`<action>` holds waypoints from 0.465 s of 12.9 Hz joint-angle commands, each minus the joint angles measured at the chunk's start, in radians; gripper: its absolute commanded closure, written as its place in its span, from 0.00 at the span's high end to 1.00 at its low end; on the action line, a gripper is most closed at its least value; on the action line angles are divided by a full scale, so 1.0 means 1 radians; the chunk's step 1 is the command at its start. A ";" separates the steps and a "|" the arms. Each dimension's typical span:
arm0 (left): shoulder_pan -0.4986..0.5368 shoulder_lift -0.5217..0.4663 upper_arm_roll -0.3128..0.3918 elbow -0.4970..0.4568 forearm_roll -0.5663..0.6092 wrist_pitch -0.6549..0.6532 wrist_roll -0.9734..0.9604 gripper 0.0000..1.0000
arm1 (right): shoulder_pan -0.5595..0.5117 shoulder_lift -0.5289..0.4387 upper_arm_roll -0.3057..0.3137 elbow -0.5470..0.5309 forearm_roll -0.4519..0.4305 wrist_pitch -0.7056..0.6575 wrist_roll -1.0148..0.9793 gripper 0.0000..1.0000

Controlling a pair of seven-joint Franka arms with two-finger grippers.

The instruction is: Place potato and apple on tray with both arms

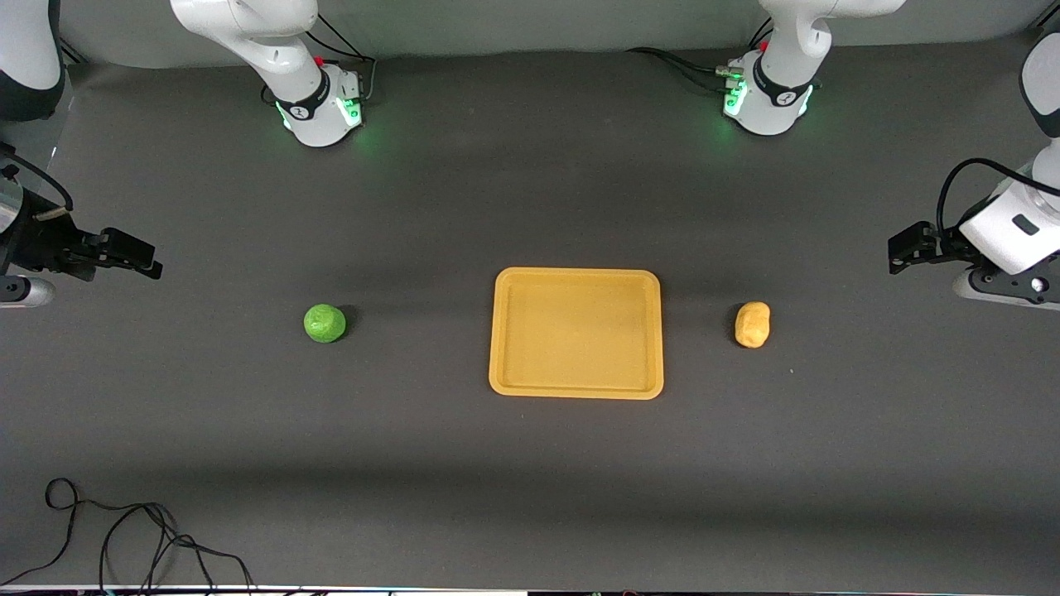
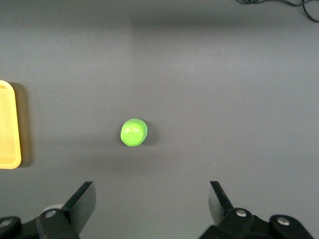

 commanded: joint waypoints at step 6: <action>-0.010 0.009 -0.004 0.016 0.003 0.004 -0.053 1.00 | 0.077 -0.150 0.002 -0.264 0.002 0.135 0.075 1.00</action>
